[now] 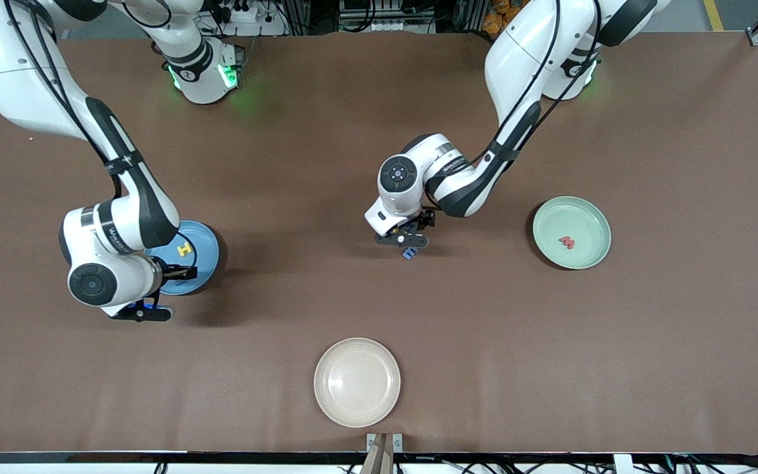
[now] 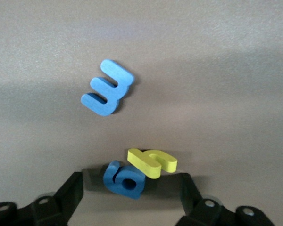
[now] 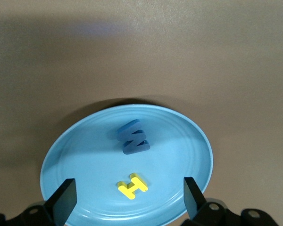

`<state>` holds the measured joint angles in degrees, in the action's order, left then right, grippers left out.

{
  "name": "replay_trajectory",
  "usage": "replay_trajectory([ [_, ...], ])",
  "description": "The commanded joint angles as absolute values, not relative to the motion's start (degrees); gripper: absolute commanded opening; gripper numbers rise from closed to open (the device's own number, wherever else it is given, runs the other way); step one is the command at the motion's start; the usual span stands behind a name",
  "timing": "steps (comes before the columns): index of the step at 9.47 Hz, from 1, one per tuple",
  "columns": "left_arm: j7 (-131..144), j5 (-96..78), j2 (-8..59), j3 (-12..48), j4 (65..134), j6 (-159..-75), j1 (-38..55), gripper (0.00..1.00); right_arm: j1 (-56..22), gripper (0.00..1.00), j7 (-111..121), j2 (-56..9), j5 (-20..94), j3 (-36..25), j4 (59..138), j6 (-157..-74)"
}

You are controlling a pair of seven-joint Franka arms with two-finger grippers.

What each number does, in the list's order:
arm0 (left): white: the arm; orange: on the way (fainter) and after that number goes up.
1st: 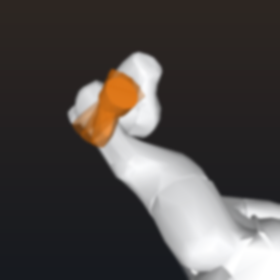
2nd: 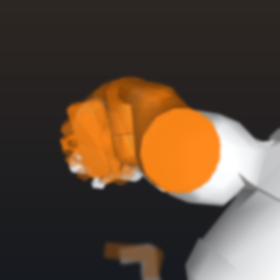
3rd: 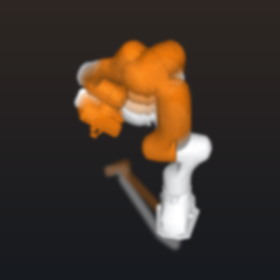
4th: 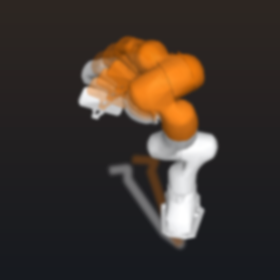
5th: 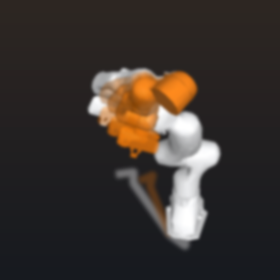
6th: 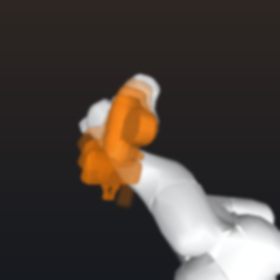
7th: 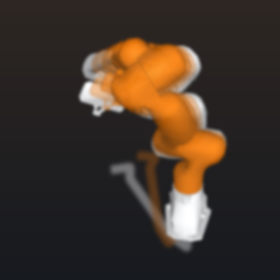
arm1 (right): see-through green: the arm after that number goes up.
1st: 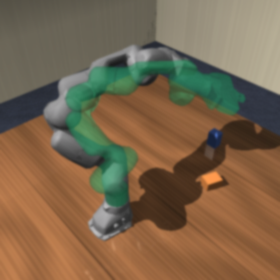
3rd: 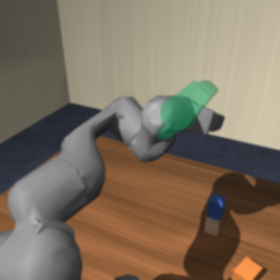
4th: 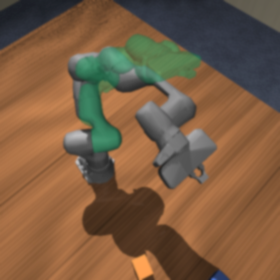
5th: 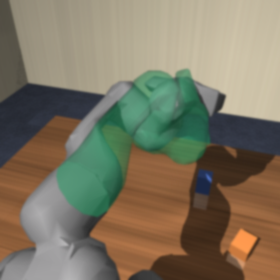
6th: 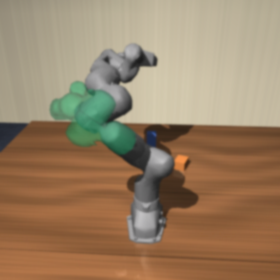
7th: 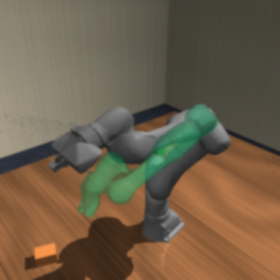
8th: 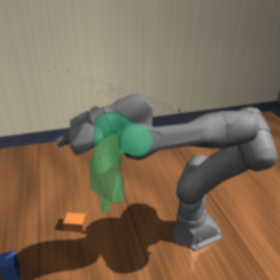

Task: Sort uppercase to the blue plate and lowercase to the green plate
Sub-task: 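Grasp the blue 6-shaped letter with the left gripper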

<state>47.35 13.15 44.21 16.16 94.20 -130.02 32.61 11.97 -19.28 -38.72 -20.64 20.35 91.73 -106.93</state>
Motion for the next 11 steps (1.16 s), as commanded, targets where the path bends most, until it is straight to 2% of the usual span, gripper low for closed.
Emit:
replay_trajectory([
  [1,47.81,14.5,42.8,16.61,96.24,-130.87,31.9,0.0,11.87,1.0,-19.95,-39.55,-20.83,20.48,90.79,-106.52],
  [6,48.95,13.72,40.01,16.61,96.24,-129.82,31.73,0.0,11.52,1.0,-19.77,-39.29,-20.74,20.57,89.03,-105.91],
  [9,48.69,12.74,36.04,16.61,96.15,-124.64,28.48,0.0,11.51,1.0,-19.78,-39.2,-20.66,20.57,89.03,-105.91],
  [11,48.96,12.83,35.68,16.44,96.15,-124.28,26.29,0.0,11.43,1.0,-19.95,-39.37,-20.65,20.57,89.21,-105.91],
])
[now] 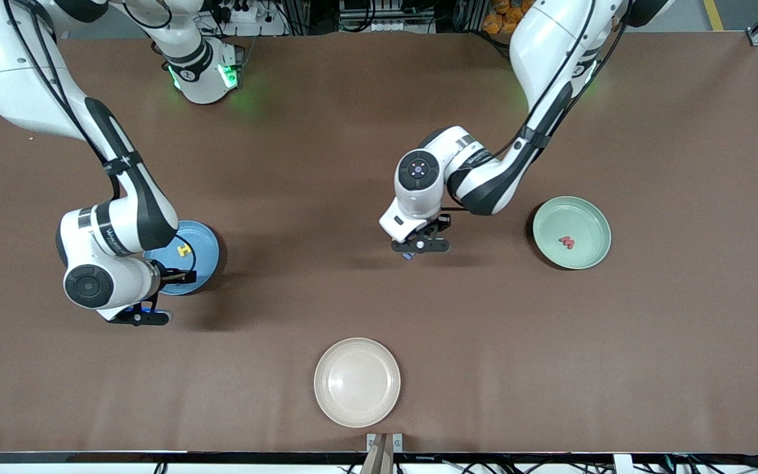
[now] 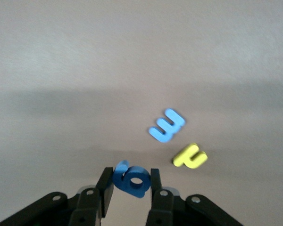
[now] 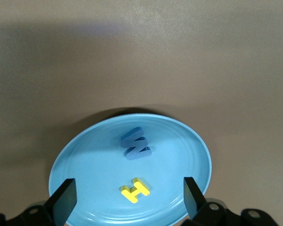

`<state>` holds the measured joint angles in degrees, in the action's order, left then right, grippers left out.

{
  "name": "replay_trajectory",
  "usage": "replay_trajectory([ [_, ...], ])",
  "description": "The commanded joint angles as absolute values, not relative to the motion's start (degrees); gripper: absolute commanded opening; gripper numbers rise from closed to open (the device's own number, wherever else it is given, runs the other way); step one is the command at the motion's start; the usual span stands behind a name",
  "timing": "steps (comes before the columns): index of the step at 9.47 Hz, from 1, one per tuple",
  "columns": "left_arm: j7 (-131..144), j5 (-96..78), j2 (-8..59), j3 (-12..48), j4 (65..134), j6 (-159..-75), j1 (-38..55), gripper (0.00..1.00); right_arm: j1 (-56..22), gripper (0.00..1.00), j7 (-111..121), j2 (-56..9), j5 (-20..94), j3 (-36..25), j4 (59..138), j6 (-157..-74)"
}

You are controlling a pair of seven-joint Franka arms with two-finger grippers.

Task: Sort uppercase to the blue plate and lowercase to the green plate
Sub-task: 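Grasp the blue 6-shaped letter with the left gripper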

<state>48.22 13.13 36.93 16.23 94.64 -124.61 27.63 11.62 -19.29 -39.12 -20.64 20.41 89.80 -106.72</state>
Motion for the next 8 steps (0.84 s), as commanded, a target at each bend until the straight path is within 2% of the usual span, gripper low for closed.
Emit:
replay_trajectory([
  [1,48.26,13.18,35.51,16.44,96.15,-124.19,24.37,0.0,11.43,1.0,-19.95,-39.46,-20.65,20.57,89.21,-105.91],
  [5,44.66,13.71,34.11,16.44,96.24,-121.3,18.82,0.0,11.43,1.0,-19.95,-39.46,-20.65,20.57,89.21,-105.82],
  [8,38.25,13.8,33.4,16.26,96.24,-113.15,15.39,0.0,11.25,1.0,-20.04,-39.46,-20.65,20.57,89.3,-105.82],
])
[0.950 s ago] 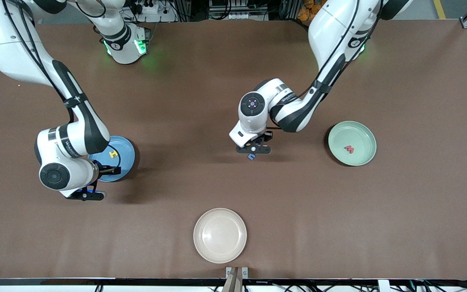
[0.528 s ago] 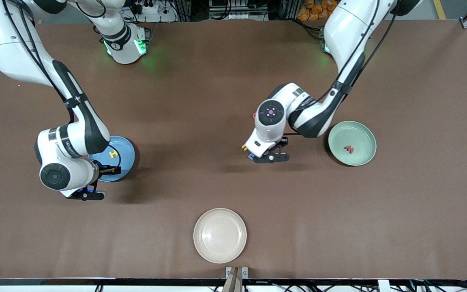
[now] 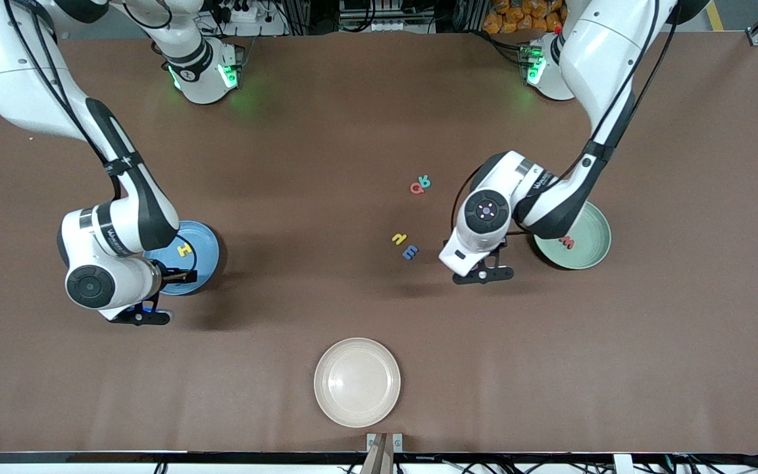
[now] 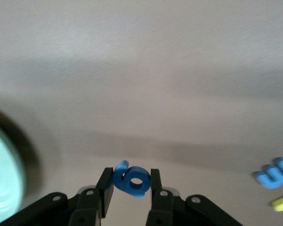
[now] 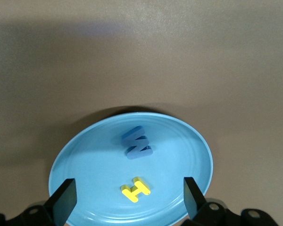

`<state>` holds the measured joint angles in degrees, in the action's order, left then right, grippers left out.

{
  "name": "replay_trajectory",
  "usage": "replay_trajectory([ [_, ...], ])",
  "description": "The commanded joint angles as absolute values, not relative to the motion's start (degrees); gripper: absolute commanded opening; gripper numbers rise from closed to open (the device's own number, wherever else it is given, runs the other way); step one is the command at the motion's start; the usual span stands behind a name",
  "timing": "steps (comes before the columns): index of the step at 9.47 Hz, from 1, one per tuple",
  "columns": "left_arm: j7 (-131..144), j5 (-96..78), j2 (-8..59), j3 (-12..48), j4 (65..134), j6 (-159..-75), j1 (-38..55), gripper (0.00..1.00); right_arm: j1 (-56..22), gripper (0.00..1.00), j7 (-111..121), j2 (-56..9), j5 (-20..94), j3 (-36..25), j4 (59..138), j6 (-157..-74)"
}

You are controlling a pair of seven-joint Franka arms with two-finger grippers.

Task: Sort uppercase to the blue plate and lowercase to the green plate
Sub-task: 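Carry the blue 6 over the green plate with the left gripper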

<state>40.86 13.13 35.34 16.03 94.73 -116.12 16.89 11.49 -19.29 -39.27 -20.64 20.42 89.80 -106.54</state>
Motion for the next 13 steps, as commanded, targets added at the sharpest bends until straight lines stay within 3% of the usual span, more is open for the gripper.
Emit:
replay_trajectory([
  [1,35.71,13.8,33.4,16.35,96.85,-110.77,13.38,0.0,11.16,1.0,-20.04,-39.46,-20.65,20.57,89.3,-105.82],
  [10,31.29,14.24,25.41,16.44,110.2,-105.13,5.98,0.0,11.16,1.0,-20.13,-39.46,-20.57,20.57,89.56,-105.82],
  [13,30.94,14.59,25.31,16.26,110.48,-99.59,4.57,0.0,10.2,1.0,-20.3,-39.11,-20.57,20.74,89.12,-105.82],
])
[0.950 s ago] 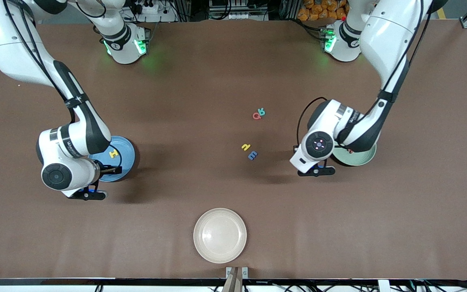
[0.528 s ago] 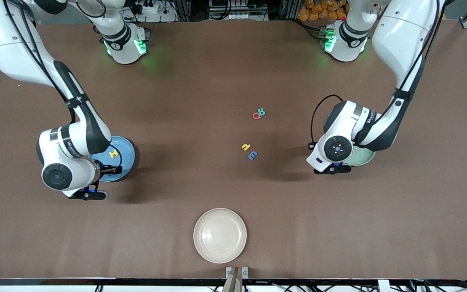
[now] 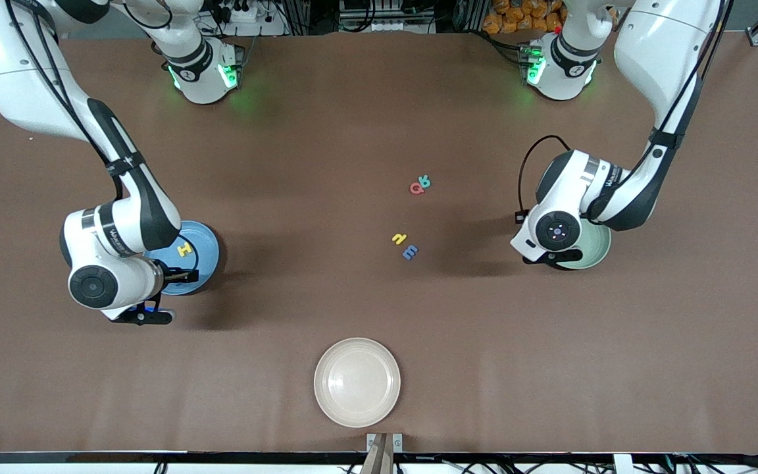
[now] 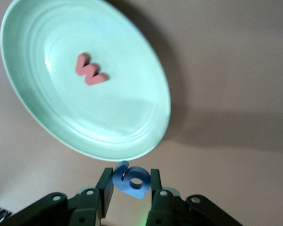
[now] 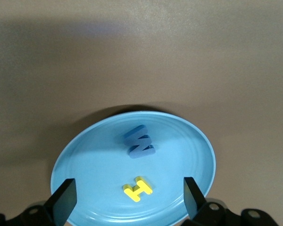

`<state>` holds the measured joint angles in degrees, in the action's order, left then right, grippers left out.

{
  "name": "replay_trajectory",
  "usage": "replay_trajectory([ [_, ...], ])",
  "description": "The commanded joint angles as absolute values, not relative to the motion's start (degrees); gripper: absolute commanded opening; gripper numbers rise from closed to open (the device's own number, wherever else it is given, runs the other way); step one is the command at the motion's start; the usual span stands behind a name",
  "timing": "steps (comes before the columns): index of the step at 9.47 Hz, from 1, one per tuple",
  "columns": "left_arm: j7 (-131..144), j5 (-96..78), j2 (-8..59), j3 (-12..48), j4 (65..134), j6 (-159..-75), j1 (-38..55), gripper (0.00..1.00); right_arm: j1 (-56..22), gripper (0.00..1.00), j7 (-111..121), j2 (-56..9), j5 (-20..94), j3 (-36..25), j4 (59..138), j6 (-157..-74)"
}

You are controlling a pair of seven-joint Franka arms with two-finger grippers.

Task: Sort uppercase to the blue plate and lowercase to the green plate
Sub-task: 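Carry the blue 6 over the green plate with the left gripper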

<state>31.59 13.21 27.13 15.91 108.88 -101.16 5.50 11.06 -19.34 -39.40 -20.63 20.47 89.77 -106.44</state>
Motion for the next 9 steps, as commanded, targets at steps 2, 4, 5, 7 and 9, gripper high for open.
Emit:
replay_trajectory([
  [2,30.94,14.68,25.31,16.09,110.22,-96.7,4.57,0.0,9.23,1.0,-20.48,-38.59,-20.48,21.79,88.95,-105.47],
  [4,30.15,18.09,25.05,16.17,108.9,-93.7,2.82,0.0,8.88,1.0,-28.51,-38.67,-20.48,26.08,86.41,-100.75],
  [5,28.49,18.63,25.05,16.08,108.64,-93.52,2.29,0.0,7.66,1.0,-34.05,-38.67,-20.57,28.1,85.27,-99.77],
  [7,26.9,20.21,25.22,16.0,108.63,-93.52,1.23,0.0,2.84,1.0,-42.15,-38.15,-20.57,29.87,84.21,-97.58],
  [9,25.24,20.92,25.22,16.0,108.63,-93.52,0.44,0.0,1.06,1.0,-48.57,-37.97,-20.74,35.39,82.36,-93.79],
])
